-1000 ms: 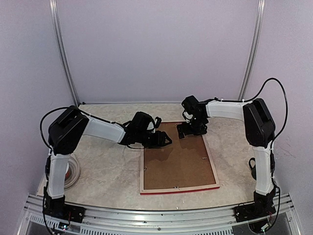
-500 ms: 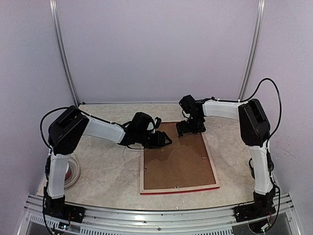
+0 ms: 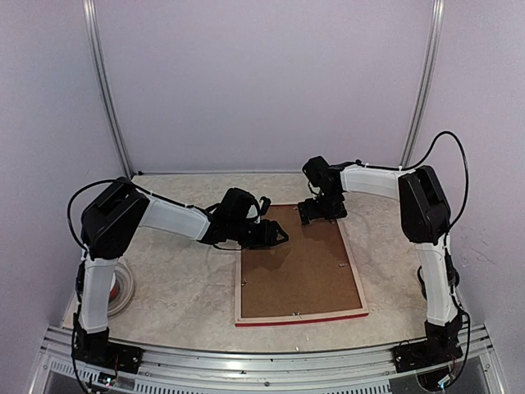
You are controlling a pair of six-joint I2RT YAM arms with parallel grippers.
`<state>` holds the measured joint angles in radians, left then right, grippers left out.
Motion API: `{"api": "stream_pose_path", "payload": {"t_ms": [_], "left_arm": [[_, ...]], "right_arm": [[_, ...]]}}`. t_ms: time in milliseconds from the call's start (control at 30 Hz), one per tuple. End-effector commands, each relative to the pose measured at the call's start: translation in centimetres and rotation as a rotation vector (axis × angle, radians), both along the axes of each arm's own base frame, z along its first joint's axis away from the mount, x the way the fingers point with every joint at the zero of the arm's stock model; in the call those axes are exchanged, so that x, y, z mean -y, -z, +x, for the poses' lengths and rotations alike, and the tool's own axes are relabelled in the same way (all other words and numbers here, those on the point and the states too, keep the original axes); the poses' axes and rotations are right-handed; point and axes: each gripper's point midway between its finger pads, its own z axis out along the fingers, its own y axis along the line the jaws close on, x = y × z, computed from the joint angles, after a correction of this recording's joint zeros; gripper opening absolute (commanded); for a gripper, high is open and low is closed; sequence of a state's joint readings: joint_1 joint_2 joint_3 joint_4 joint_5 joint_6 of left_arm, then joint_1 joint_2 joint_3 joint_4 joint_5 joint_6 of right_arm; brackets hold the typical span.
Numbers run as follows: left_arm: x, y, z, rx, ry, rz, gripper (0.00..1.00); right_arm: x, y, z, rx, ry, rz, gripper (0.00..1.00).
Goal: Put the photo into the frame
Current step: Press the fastener onto the backboard.
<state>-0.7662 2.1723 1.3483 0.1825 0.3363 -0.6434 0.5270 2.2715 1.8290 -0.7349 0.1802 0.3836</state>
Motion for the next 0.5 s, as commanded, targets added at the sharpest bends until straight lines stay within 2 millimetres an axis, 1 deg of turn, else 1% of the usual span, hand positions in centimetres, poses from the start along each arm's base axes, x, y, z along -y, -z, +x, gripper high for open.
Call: {"api": "stream_pose_path", "payload": {"t_ms": [0,67,133,467], "left_arm": [[-0.5,2.3,-1.9,-0.075,0.023,0.047,0.63],[-0.5,2.4,-1.9,-0.076,0.022,0.048,0.63],[-0.4,2.5,-1.9,-0.078,0.022,0.046,0.63],[-0.3,2.4,-2.1,-0.077,0.025,0.045,0.63]], "right_arm": [[-1.2,-1.6,-0.8,0.009,-0.072,0.033,0.99],[-1.7,-1.6,-1.2,0.009,-0.098,0.03,0.99],[-1.6,-1.1,-1.7,-0.007,-0.101,0.009,0.99],[-0.2,2.8,-2.6,-0.077,-0.045,-0.055,0.99]]}}
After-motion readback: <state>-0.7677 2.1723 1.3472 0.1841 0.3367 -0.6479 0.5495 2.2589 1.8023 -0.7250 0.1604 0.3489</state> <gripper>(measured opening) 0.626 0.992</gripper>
